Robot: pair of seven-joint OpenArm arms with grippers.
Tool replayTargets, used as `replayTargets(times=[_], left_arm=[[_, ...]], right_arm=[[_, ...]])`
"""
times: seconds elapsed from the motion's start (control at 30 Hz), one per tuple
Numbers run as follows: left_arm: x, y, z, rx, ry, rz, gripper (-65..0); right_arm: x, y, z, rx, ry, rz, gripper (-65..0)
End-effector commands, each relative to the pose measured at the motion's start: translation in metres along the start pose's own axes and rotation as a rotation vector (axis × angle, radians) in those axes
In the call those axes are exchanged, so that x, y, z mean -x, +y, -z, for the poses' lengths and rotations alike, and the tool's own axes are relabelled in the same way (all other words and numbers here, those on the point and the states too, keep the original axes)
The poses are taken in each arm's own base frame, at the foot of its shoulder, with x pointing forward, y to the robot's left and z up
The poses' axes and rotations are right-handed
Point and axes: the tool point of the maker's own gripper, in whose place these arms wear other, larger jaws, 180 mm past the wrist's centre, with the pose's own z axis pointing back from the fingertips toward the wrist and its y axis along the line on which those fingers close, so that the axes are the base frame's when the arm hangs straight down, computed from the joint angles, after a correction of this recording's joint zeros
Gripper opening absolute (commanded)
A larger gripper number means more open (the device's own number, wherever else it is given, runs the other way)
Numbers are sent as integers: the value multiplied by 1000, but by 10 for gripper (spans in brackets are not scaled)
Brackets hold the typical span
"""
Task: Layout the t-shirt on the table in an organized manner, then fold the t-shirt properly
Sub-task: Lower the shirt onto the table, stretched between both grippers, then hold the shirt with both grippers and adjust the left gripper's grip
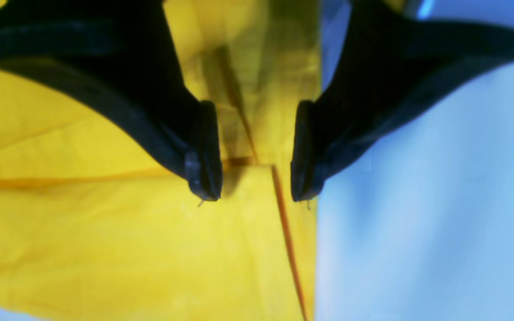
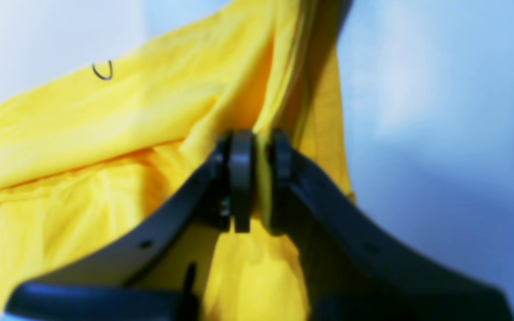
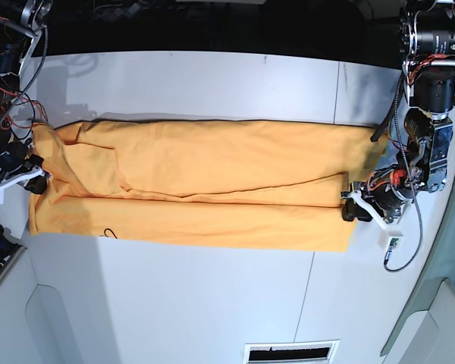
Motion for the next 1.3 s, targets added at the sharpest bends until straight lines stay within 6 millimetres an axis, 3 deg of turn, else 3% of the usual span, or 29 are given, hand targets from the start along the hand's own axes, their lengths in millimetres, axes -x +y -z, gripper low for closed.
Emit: replayTargets(times=[0.0, 0.37, 0.43, 0.57, 0.6, 0.7, 0.87, 1.1, 1.13, 1.27], left_arm=[[-21, 4, -2, -2, -51, 1, -360], [-14, -29, 9, 73, -48, -15, -367], [-15, -28, 10, 63, -51, -22, -417], [-22, -25, 8, 53, -55, -15, -624], [-26, -27, 6, 73, -58, 5, -650], [-47, -43, -4, 141, -92, 92, -650], [-78, -48, -21, 143, -147, 161, -650], [-78, -44, -22, 135, -146, 155, -650], [-77, -44, -22, 134, -144, 155, -618], [-64, -44, -21, 136, -122, 151, -377]], right_arm=[[-25, 2, -2, -15, -62, -11, -587], [-22, 6, 0, -22, -61, -4, -606], [-22, 6, 0, -22, -60, -4, -650], [-27, 11, -1, -50, -77, 0, -650], [-30, 14, -2, -65, -89, 4, -650], [-43, 19, -6, -83, -128, 10, -650], [-54, 26, -11, -94, -131, -21, -650], [-54, 28, -12, -103, -130, -11, -650], [-54, 28, -12, -103, -130, -11, -650], [-54, 28, -12, -103, -130, -11, -650]])
